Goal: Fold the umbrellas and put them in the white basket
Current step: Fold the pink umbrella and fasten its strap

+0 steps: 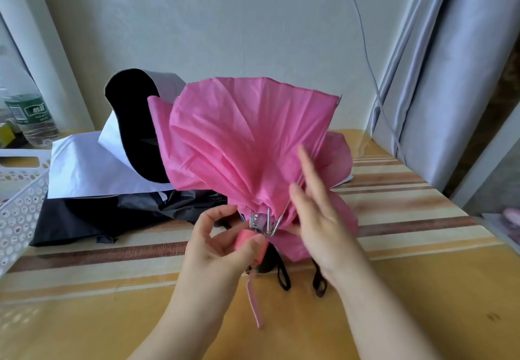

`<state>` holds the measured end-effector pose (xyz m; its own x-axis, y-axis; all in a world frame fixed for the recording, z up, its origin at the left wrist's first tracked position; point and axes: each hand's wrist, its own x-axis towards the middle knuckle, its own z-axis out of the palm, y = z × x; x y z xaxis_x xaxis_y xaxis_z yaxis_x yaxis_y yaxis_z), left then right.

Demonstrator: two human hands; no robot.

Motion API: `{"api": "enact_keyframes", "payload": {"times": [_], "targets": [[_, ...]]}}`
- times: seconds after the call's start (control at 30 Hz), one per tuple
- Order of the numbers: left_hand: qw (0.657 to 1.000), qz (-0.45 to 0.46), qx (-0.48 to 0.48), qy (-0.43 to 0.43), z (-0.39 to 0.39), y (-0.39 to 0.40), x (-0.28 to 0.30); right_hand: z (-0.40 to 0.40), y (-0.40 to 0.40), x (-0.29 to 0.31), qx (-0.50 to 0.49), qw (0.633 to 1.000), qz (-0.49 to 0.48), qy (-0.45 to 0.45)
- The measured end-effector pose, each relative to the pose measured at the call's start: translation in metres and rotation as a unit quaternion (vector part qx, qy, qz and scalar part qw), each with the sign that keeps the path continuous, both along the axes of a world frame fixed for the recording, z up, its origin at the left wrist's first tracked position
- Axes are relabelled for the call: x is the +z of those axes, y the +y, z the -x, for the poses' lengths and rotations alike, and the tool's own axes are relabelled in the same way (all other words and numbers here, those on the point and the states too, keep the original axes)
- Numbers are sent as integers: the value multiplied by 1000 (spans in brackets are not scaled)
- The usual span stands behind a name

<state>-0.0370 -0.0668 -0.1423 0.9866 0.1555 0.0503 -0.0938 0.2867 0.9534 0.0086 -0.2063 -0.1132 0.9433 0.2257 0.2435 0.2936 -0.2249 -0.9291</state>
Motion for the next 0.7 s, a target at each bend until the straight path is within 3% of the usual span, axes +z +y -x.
{"api": "enact_keyframes", "payload": {"times": [0.13, 0.3, 0.43, 0.53, 0.63, 0.7], "targets": [[997, 75, -1, 22, 0, 0, 2, -6, -18, 0, -58, 988, 109, -98], [996, 90, -13, 23, 1, -3, 5, -7, -16, -6, -120, 946, 235, -190], [996, 88, -17, 30, 2, -4, 5, 1, -14, -1, -182, 858, 400, -267], [995, 91, -19, 27, 3, -5, 6, 11, -9, -1, -241, 797, 449, -325], [995, 91, -21, 23, 3, -6, 6, 12, -10, 2, -254, 786, 436, -357], [996, 87, -21, 24, 3, -6, 6, 10, -10, 3, -206, 818, 418, -338]]}}
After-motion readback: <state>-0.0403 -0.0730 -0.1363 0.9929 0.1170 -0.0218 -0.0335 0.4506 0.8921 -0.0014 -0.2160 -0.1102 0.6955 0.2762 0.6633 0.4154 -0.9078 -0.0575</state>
